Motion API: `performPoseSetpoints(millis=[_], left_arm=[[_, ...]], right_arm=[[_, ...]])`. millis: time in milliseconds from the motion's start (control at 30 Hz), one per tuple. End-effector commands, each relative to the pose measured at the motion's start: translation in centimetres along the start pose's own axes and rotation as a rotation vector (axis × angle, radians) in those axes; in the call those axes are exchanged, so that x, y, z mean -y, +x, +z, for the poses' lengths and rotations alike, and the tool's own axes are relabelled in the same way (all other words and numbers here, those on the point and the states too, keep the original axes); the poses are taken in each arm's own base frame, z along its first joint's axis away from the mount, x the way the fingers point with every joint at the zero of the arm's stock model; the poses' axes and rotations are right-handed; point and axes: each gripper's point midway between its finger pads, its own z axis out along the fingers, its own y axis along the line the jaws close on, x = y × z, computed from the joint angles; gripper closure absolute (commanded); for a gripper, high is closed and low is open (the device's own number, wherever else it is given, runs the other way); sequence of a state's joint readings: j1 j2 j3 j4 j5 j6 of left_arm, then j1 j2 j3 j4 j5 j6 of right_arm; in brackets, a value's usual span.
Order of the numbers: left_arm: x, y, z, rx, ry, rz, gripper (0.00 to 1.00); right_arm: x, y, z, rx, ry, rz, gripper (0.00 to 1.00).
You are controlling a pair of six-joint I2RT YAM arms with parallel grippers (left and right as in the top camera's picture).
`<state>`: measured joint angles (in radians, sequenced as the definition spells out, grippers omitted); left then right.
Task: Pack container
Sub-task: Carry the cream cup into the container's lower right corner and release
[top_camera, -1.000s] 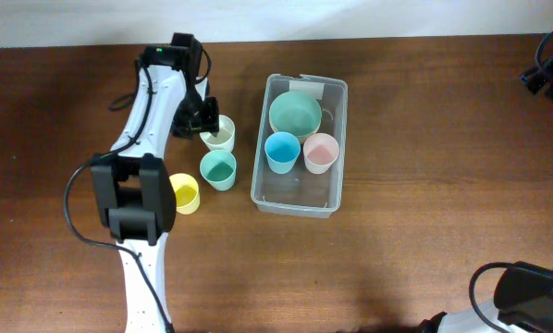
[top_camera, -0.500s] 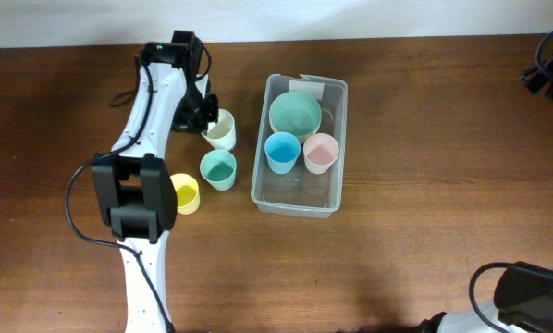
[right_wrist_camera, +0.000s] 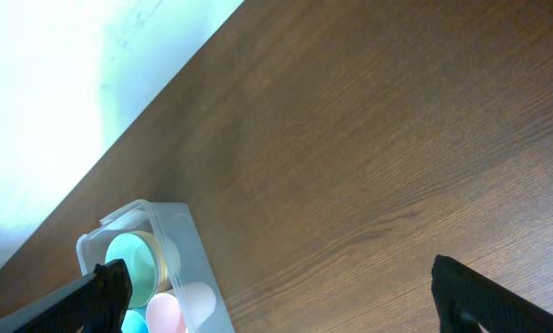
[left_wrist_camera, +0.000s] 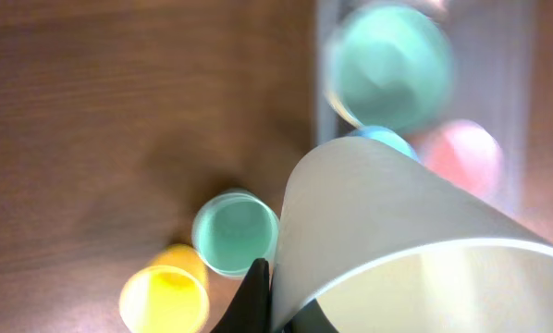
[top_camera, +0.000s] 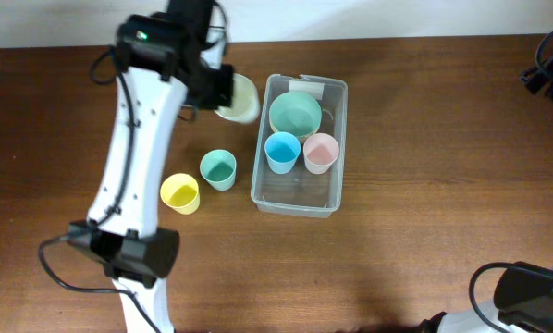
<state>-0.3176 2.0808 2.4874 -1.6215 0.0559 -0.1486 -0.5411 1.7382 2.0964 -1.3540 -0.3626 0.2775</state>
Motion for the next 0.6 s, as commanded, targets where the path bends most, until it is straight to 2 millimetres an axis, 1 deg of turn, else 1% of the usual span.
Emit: performPoseSetpoints(millis=[0,133,267,433,567], left_arm=[[3.5,1.7,1.3,-0.069,0.019,0.130,0.98],[7.7,3.8,3.2,-0.129,0.040,0.247,0.98],[10.9,5.8,6.2,-0.172,0.023,0.344,0.98],[12.4,7.3,10.3,-0.187,-0.015,0.407,0.97],[12.5,8.1,12.6,-0.197,-0.016,0.411,0.97]], right_arm=[[0.3,-0.2,0.1,0.005,0.009,-0.001,0.01],[0.2,-0.2,0.0,0.005,0.009,-0.001,0.01],[0.3,-0.2,0.1,0.005,0.009,-0.001,0.01],[0.3,-0.2,0.1,0.004,0.009,-0.001,0.01],[0.3,-0.2,0.1,0.004,0.009,-0.001,0.01]])
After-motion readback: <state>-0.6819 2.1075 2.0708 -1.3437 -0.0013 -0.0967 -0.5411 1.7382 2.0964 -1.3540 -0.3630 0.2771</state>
